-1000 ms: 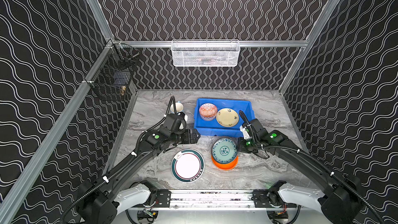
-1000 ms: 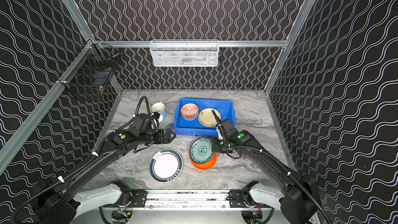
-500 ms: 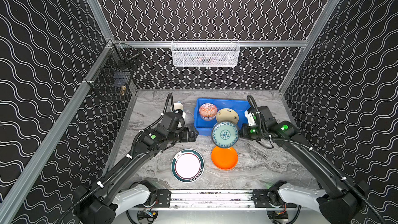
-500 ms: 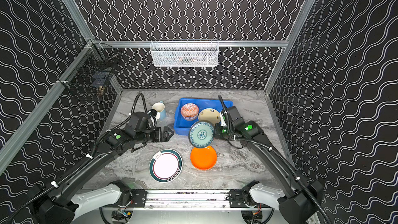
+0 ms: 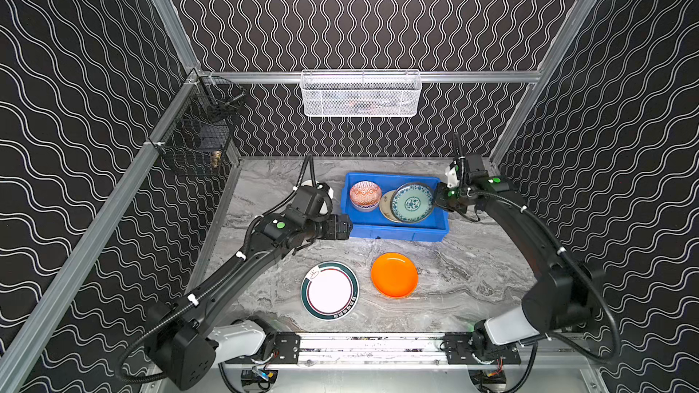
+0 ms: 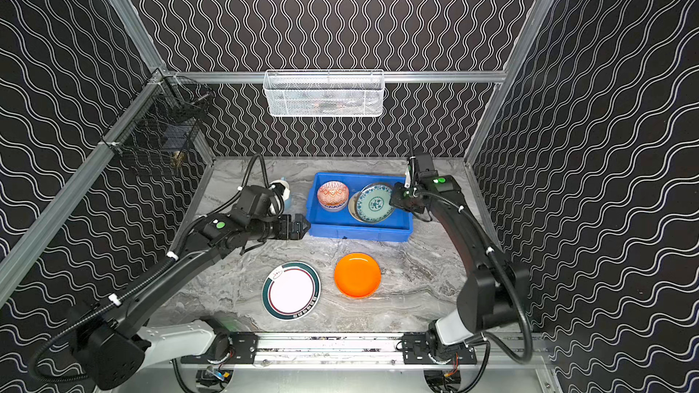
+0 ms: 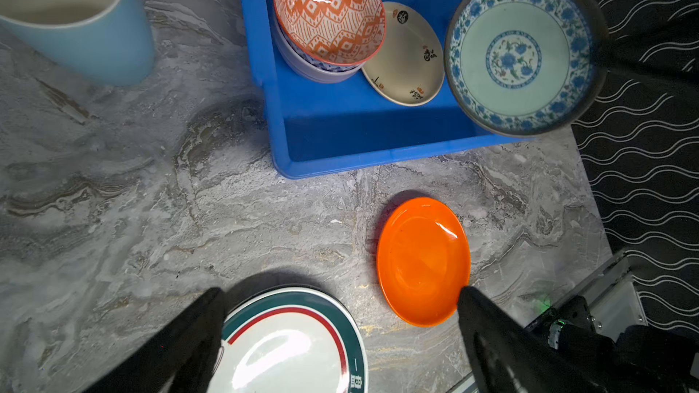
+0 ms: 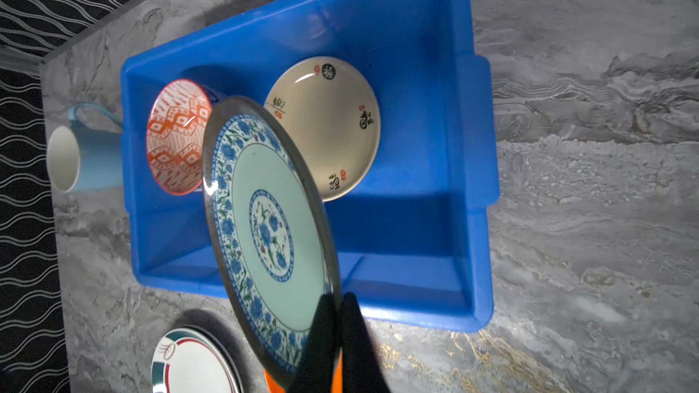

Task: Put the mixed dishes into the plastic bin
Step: 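Lift the blue-floral plate with the right gripper and lower it into the bin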

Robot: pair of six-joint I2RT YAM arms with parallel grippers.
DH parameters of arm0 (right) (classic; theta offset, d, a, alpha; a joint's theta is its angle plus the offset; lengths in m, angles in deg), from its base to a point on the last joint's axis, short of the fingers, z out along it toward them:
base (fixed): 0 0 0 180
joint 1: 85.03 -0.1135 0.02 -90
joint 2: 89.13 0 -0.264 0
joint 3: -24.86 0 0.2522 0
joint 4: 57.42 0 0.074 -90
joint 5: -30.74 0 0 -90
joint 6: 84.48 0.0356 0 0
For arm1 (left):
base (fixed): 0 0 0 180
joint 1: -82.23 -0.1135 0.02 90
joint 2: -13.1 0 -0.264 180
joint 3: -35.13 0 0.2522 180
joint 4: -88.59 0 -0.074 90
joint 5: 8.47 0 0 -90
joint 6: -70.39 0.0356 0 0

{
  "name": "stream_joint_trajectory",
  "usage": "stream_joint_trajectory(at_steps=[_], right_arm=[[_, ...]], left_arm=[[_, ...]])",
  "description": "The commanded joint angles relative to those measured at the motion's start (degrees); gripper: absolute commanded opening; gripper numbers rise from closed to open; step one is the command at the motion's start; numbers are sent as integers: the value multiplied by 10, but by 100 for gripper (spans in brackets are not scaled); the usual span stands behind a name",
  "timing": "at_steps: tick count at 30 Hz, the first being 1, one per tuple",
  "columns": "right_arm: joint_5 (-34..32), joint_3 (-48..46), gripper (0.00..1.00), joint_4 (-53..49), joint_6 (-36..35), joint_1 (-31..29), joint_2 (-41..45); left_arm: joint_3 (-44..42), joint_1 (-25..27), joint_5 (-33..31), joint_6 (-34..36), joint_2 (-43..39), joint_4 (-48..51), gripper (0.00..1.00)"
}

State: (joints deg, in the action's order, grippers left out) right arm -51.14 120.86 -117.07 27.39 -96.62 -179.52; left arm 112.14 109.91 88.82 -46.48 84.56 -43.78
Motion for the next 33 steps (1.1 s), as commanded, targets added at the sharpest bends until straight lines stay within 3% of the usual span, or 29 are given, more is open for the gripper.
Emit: stream_joint_trajectory(at_steps=[1, 14, 25, 30, 33], right_arm=[[15, 25, 0, 23, -14, 9, -43], [40, 116, 0, 38, -16, 15, -220], [65, 155, 0, 38, -12, 15, -284], [62, 155, 17, 27, -13, 15, -295], [65, 154, 20, 24, -13, 11, -300]], left_arm=[[13, -4, 13, 21, 19, -20, 99], [46, -35, 46, 42, 89, -31, 99], [46, -67, 68, 49, 102, -36, 99], [40, -72, 74, 47, 100, -40, 99], [36, -74, 79, 46, 98, -41, 99]])
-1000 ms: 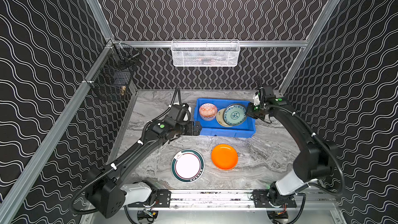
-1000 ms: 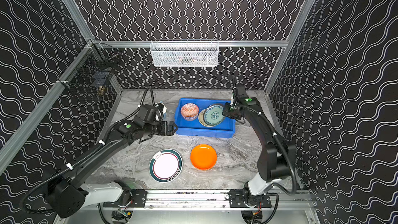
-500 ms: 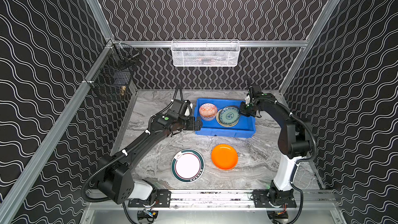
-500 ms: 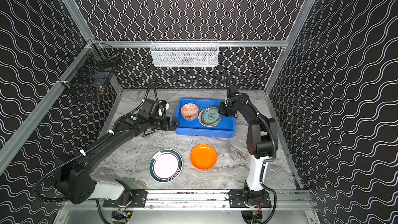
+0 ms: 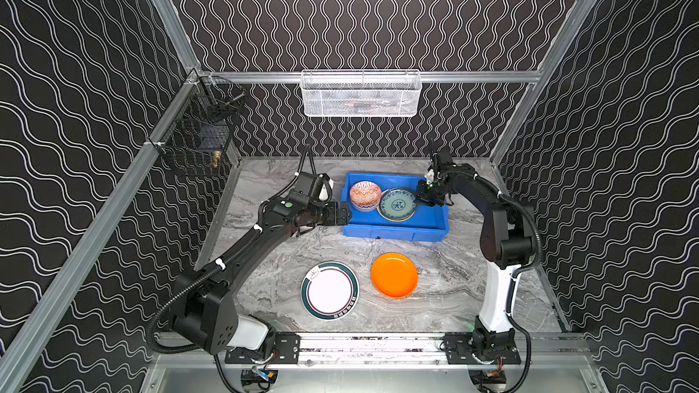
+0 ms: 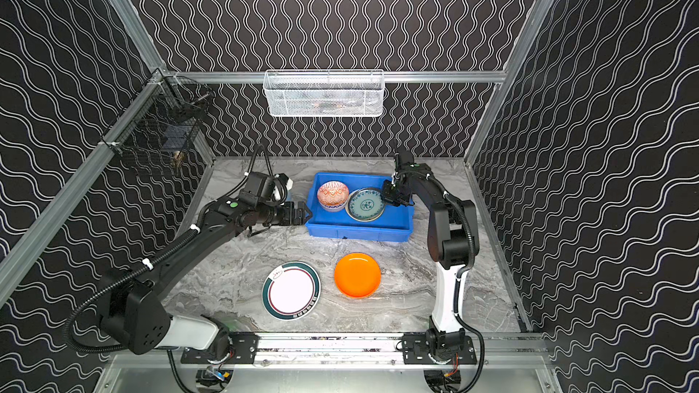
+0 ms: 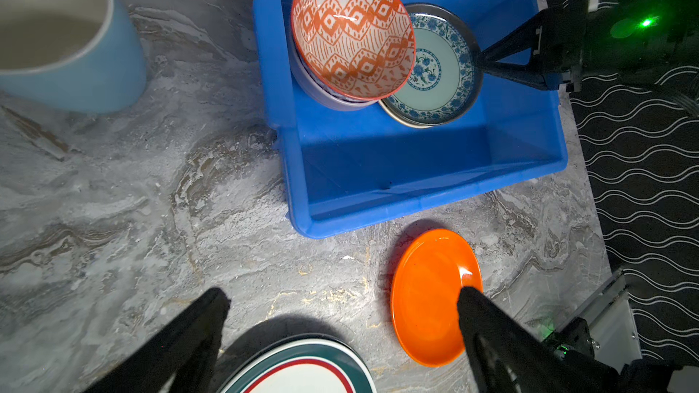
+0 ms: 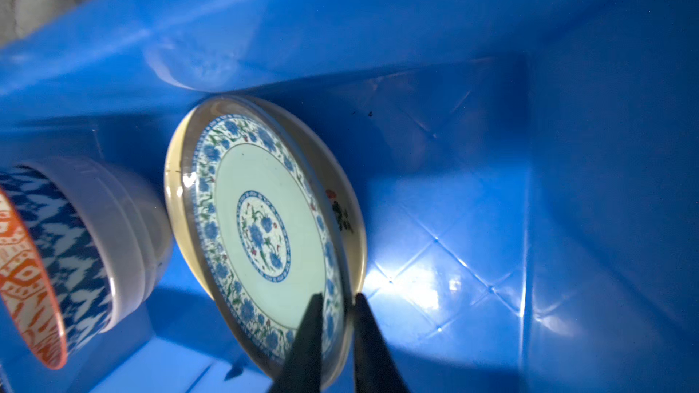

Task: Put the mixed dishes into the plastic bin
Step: 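Lift the blue-floral plate with the right gripper and lower it into the bin, then open the right gripper and move it to the orange plate rim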

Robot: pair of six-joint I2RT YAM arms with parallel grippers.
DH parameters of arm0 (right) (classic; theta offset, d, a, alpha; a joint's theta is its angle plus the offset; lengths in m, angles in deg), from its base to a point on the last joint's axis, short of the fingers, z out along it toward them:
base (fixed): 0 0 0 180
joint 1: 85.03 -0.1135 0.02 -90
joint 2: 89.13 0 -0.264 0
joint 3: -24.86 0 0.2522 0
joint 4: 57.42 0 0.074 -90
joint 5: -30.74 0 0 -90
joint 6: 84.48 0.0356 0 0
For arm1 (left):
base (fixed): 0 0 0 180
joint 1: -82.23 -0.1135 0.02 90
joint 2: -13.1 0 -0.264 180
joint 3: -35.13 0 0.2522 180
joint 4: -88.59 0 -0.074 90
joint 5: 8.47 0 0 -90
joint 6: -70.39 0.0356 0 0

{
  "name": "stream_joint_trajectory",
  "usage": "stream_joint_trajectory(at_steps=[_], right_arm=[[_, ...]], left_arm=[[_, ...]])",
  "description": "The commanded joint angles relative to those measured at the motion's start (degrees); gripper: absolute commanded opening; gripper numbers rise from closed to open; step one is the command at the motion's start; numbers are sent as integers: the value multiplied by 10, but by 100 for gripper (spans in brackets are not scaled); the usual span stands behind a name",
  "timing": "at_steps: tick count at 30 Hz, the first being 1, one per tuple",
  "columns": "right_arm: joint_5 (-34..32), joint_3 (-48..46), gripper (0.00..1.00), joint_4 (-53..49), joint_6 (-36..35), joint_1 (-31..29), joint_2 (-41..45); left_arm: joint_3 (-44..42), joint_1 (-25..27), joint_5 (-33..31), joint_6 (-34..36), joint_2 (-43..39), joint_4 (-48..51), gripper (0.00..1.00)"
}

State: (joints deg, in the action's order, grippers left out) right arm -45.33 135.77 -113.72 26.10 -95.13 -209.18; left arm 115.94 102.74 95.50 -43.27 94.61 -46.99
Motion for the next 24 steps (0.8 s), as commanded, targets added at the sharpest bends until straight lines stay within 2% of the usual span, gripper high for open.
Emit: stream_joint_trajectory(at_steps=[1, 4, 13, 15, 17, 19, 24], right_arm=[[4, 8, 24, -15, -1, -6, -6], [-5, 18, 32, -27, -4, -13, -16], [-19, 50, 34, -61, -12, -20, -14], [-28, 46, 35, -70, -16, -20, 10], [-31, 22, 45, -69, -17, -21, 54], [-27, -15, 50, -62, -16, -24, 104], [-36, -136, 51, -62, -6, -61, 243]], left_arm=[[-5, -2, 14, 13, -3, -10, 99], [-12, -3, 18, 10, -10, -13, 99], [-37, -6, 10, 10, -45, -9, 99], [-40, -6, 9, 10, -52, -7, 99], [-45, -6, 9, 6, -59, -4, 99], [-50, -6, 13, 4, -64, -1, 99], [-80, -6, 21, -12, -92, -2, 99]])
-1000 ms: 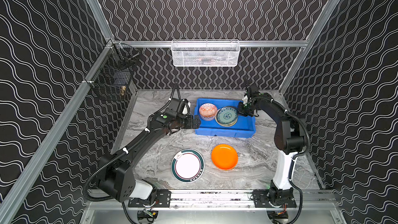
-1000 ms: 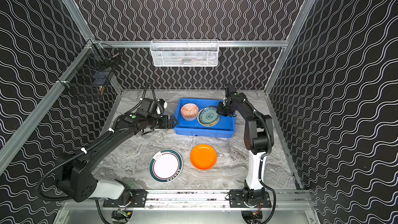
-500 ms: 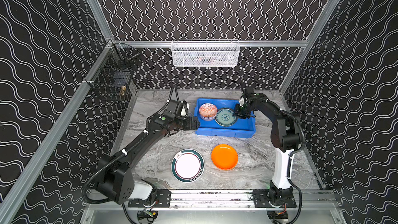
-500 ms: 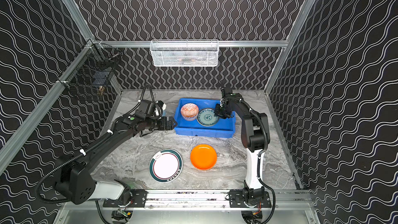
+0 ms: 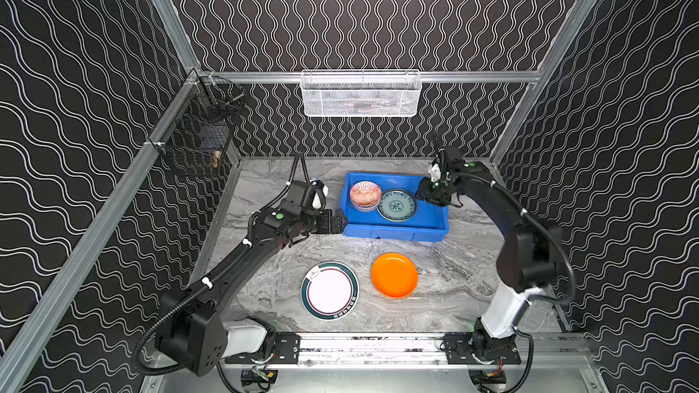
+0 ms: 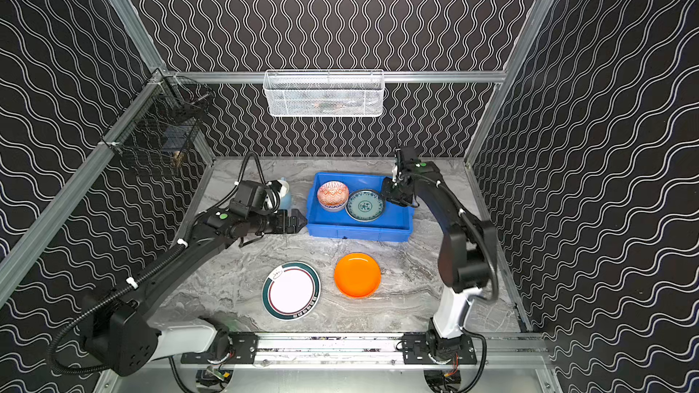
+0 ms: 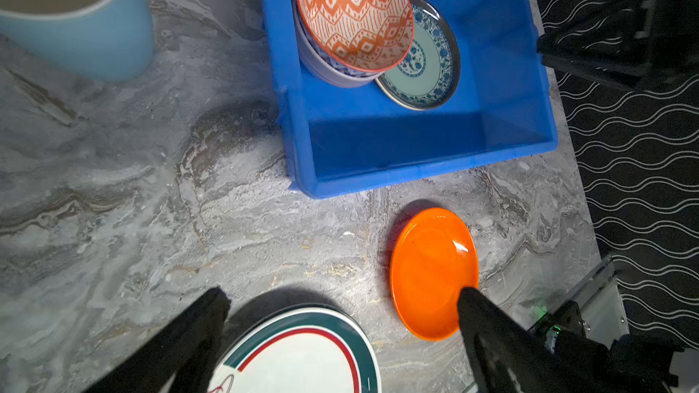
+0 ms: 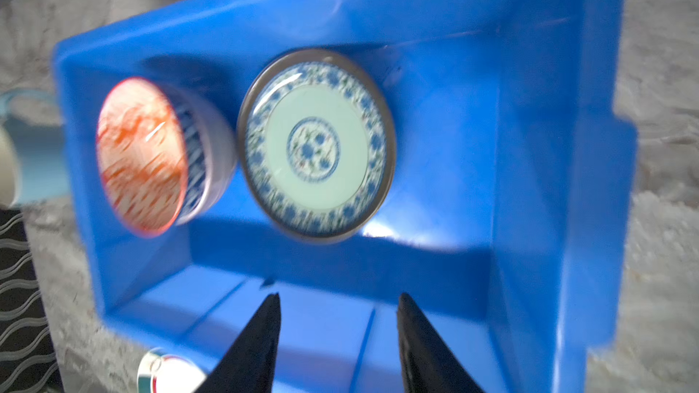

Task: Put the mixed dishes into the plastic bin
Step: 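Open the right gripper and move it to the orange plate rim, then close the right gripper on the orange plate rim and tilt it up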

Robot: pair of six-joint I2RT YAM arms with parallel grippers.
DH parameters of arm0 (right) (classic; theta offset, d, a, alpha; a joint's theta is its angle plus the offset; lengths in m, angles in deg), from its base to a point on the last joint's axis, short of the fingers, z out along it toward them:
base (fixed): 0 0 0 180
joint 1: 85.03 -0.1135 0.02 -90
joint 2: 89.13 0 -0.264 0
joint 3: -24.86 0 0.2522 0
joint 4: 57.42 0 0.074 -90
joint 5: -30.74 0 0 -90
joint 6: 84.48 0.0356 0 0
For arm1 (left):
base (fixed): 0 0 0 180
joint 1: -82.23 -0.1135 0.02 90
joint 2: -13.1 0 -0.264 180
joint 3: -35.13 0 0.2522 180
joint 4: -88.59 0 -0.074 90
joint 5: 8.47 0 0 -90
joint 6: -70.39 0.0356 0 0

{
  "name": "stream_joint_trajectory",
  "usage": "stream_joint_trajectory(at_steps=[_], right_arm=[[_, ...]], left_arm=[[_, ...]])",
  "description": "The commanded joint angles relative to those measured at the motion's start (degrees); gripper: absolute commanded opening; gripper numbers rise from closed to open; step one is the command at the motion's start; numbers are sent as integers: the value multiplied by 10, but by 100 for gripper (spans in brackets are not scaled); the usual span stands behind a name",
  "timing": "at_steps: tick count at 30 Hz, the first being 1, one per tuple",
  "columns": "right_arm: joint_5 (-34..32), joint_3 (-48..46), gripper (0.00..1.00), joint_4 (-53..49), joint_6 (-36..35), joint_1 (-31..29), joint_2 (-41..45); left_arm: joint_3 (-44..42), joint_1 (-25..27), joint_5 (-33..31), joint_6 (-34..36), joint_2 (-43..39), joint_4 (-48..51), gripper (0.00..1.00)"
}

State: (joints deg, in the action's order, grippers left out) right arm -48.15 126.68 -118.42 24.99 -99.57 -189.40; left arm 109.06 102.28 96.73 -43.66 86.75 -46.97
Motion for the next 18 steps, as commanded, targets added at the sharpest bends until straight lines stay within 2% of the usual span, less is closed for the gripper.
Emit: stream_joint_trajectory(at_steps=[1, 5, 10, 14, 18], right_arm=[[-8, -76, 51, -13, 11, -28, 74], [-11, -202, 55, 8, 60, -90, 173], [-10, -357, 58, 64, 139, -165, 254], [-12, -439, 58, 103, 180, -189, 289], [-9, -486, 58, 129, 189, -192, 304]], left_arm=[[-17, -1, 11, -13, -19, -2, 99], [-41, -1, 13, -28, -57, 12, 99], [-66, 0, 0, -41, -115, 45, 99], [-82, 0, -15, -55, -167, 83, 99], [-94, 0, -20, -74, -210, 109, 99]])
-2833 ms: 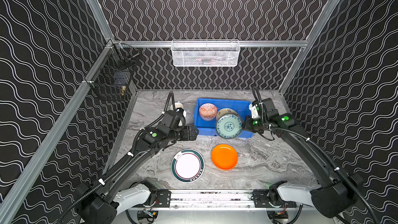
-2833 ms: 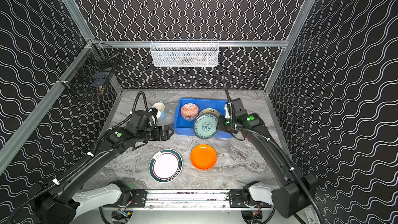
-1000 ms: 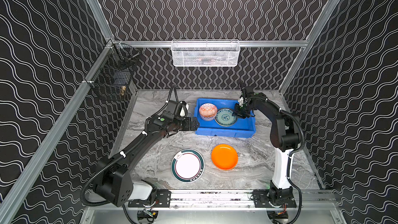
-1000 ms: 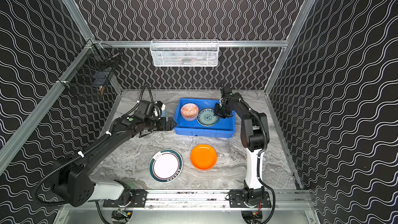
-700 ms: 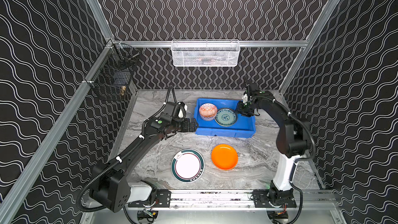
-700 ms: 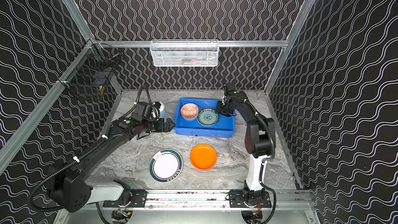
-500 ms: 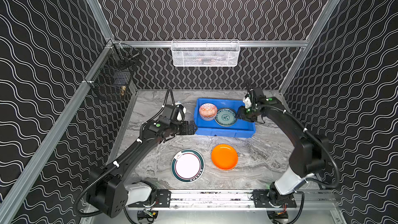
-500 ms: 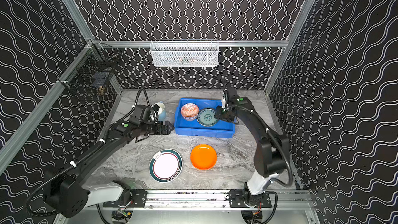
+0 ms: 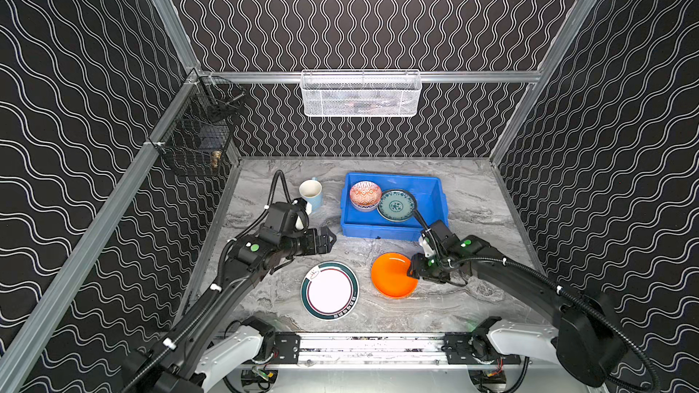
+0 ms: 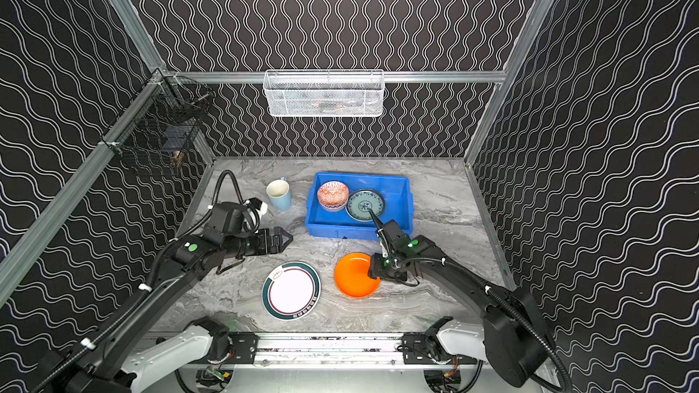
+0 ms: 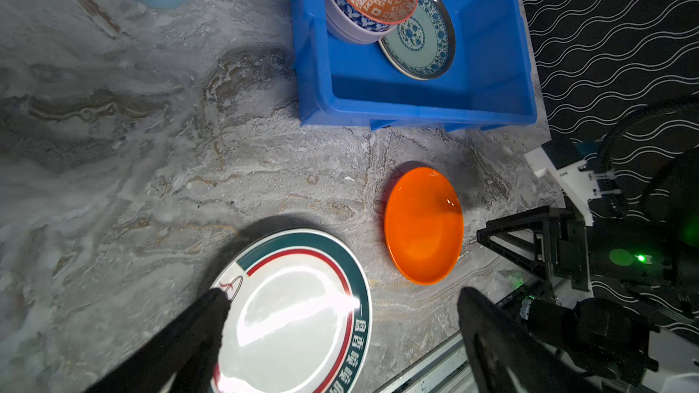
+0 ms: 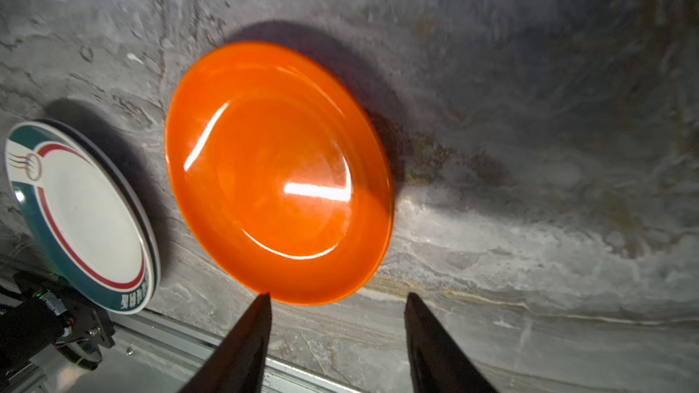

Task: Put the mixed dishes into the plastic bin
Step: 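Close the right gripper on the orange plate rim and tilt it up, then lift the orange plate with the right gripper and lower it into the bin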

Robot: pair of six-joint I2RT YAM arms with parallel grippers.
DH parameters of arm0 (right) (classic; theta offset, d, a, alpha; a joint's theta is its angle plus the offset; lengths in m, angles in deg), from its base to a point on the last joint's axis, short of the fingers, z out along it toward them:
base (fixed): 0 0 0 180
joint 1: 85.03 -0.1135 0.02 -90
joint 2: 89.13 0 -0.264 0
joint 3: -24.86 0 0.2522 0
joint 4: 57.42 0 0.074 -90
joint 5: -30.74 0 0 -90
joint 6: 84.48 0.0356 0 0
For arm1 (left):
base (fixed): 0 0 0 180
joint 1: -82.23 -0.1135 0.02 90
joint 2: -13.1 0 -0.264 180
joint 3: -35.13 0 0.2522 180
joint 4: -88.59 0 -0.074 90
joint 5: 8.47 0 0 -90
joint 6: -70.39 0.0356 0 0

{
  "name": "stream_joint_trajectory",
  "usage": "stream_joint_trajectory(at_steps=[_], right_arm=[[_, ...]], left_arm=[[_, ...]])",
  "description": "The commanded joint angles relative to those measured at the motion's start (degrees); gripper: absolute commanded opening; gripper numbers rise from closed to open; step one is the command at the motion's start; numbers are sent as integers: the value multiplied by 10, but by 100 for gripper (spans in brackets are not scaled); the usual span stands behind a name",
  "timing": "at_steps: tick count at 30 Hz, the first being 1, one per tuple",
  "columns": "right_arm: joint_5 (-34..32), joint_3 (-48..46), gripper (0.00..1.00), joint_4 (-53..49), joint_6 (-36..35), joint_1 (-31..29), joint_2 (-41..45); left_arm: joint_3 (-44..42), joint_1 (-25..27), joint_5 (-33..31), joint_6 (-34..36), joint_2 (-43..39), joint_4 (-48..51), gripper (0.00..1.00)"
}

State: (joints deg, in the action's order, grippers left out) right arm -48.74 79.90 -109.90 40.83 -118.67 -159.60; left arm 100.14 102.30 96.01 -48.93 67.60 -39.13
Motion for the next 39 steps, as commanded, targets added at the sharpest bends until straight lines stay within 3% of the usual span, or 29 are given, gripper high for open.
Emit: stream_joint_trajectory(at_steps=[1, 12, 22, 30, 39], right_arm=[[3, -28, 57, 50, 30, -1, 6], [42, -107, 49, 144, 49, -1, -5], [27, -117, 37, 180, 68, 0, -48], [9, -116, 7, 152, 68, 0, -49], [11, -74, 2, 46, 60, 0, 50]], left_arm=[[-7, 0, -13, -25, -27, 37, 99], [4, 0, -36, -41, -91, 110, 98], [25, -1, -48, -42, -99, 135, 99], [32, 0, -46, -31, -82, 122, 99], [28, 0, -38, -15, -52, 84, 99]])
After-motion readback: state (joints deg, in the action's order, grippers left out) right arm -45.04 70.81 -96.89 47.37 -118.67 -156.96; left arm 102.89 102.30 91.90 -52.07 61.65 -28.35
